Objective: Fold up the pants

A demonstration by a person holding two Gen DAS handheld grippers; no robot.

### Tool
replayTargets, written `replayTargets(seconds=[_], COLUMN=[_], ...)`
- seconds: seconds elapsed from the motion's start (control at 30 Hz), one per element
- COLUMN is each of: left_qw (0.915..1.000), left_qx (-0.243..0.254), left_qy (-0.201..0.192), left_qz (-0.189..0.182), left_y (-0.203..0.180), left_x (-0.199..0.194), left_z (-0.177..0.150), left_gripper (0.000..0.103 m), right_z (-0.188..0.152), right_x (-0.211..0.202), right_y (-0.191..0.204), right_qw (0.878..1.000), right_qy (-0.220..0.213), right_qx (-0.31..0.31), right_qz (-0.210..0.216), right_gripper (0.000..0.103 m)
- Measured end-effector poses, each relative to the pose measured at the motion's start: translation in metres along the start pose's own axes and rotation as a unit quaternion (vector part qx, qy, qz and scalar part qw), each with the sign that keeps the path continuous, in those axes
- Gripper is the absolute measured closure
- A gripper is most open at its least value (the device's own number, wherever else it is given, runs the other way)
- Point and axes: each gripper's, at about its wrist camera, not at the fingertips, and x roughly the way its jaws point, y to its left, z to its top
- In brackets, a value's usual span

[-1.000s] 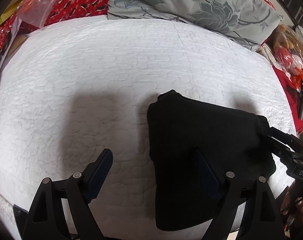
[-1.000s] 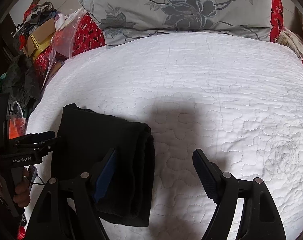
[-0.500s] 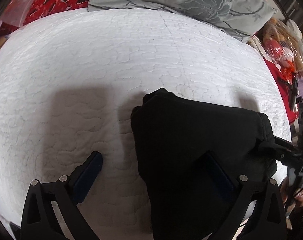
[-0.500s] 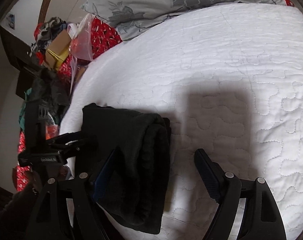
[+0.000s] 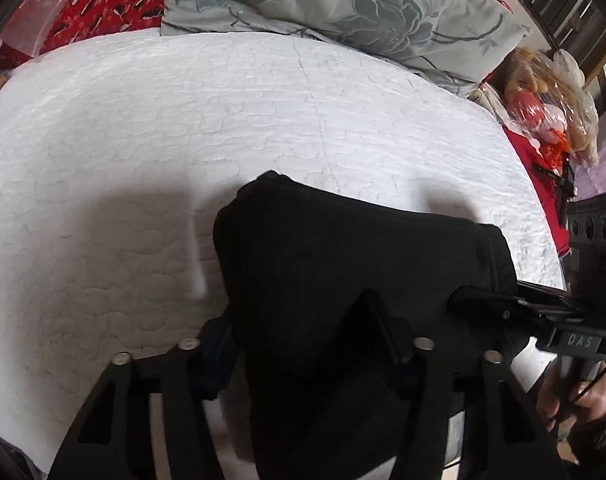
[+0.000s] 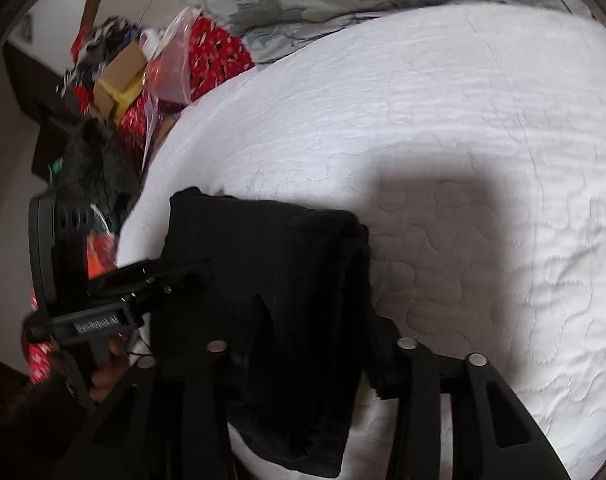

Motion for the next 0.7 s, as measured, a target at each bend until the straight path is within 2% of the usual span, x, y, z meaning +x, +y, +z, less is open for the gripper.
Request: replayTargets(seconds=[0.2, 0.53, 0.57, 0.63, 0.7], left_qw=[0.9998, 0.9993, 0.9992, 0.9986, 0.9977], left_qx=[0.004, -0.011, -0.011, -0.01, -0.002], left_qy=[0.004, -0.005, -0.007, -0.018, -0.031], left_qz=[0.018, 0.035, 0.038, 0.049, 0.06], left_y=[-0.005, -0.011, -0.012, -0.016, -0.022], left_x=[-0.001, -0.008, -0.008, -0.013, -0.021], left_z=[0.0, -0.004, -0.004, -0.007, -0.01], left_gripper=[0.052, 0.052, 0.053, 0.064, 0.069], right_z=[-0.006, -0.009, -0.009, -0.008, -0.009], right_x=[-0.001, 0.003, 0.003, 0.0, -0.004], right_y=[0.002, 0.007, 0.009, 0.015, 0.02], right_qw=[1.0, 0.999, 0.999, 0.999, 0.998], right_qy=[-0.003, -0.021, -0.021, -0.024, -0.03], right_qx=[0.012, 0.008, 0.006, -0.008, -0.02], right_qz=[0.001, -0.031, -0.037, -0.048, -0.053], right_gripper=[0.063, 0.059, 0.06, 0.063, 0.067])
